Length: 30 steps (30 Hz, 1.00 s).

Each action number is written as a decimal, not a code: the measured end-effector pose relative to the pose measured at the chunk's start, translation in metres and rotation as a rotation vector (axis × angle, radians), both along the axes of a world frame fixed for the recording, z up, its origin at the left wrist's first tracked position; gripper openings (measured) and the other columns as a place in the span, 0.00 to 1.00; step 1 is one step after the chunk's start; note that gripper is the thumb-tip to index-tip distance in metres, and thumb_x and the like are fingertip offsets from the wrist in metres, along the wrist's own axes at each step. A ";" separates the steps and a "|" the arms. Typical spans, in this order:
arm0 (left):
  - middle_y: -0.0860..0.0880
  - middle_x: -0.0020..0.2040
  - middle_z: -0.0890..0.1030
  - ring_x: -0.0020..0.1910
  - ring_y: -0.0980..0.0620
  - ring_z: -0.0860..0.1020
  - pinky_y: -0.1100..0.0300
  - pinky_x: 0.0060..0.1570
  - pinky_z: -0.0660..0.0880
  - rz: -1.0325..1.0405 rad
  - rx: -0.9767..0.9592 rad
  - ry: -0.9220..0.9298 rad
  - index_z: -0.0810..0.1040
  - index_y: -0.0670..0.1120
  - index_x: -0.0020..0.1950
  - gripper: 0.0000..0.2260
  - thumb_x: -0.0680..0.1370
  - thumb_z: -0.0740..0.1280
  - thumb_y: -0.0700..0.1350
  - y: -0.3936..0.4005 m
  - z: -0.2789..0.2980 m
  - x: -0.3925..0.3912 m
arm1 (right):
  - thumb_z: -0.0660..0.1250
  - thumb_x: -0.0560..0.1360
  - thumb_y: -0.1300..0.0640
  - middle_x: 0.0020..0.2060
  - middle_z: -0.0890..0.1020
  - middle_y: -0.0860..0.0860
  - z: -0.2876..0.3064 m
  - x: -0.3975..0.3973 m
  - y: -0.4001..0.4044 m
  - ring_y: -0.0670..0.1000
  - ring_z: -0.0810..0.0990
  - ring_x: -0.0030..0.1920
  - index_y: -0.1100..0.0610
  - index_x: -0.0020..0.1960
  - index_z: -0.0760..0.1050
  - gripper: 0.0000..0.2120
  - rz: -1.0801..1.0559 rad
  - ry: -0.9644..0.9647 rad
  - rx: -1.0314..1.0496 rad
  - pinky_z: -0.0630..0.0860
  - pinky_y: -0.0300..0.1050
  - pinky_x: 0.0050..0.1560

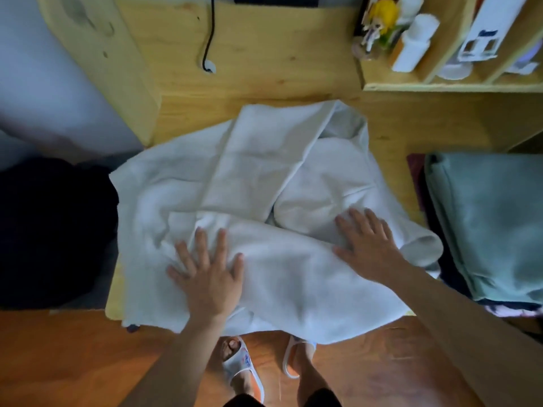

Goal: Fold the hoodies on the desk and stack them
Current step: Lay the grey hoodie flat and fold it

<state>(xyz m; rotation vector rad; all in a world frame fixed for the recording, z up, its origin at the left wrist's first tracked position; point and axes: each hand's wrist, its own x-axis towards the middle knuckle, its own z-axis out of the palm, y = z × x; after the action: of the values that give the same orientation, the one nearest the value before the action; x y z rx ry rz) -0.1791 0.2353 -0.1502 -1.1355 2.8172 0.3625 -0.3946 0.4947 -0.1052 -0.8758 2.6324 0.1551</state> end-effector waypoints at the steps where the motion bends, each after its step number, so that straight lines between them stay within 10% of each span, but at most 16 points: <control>1: 0.47 0.84 0.56 0.79 0.30 0.53 0.21 0.67 0.54 -0.001 -0.021 0.000 0.63 0.58 0.81 0.31 0.80 0.53 0.68 0.000 -0.001 0.001 | 0.47 0.74 0.29 0.79 0.60 0.52 -0.007 -0.004 0.002 0.63 0.58 0.77 0.45 0.79 0.60 0.38 -0.002 0.011 0.025 0.61 0.65 0.72; 17: 0.49 0.81 0.62 0.79 0.32 0.57 0.24 0.65 0.62 -0.535 -0.160 0.013 0.67 0.59 0.78 0.31 0.76 0.58 0.67 -0.114 -0.007 -0.107 | 0.49 0.77 0.29 0.82 0.49 0.47 -0.028 0.069 0.002 0.60 0.48 0.80 0.44 0.81 0.50 0.37 -0.473 0.025 -0.080 0.54 0.66 0.74; 25: 0.47 0.84 0.49 0.82 0.36 0.46 0.31 0.75 0.46 -0.154 0.052 -0.092 0.55 0.62 0.82 0.28 0.82 0.48 0.65 -0.081 0.013 -0.028 | 0.50 0.78 0.30 0.82 0.43 0.48 -0.017 0.041 0.000 0.60 0.41 0.80 0.44 0.81 0.44 0.37 -0.406 -0.093 -0.012 0.45 0.65 0.77; 30: 0.37 0.78 0.62 0.75 0.33 0.61 0.38 0.74 0.59 0.456 0.155 0.106 0.65 0.48 0.79 0.27 0.81 0.64 0.55 -0.070 0.047 0.085 | 0.62 0.78 0.53 0.61 0.75 0.57 0.027 0.104 0.006 0.61 0.71 0.61 0.58 0.62 0.75 0.15 -0.462 0.115 -0.500 0.67 0.56 0.62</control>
<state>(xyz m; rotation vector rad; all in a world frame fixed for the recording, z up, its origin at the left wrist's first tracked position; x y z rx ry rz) -0.0940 0.1657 -0.1035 -1.7603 2.5291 0.6752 -0.2903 0.5009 -0.0787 -0.3708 2.9495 -0.6079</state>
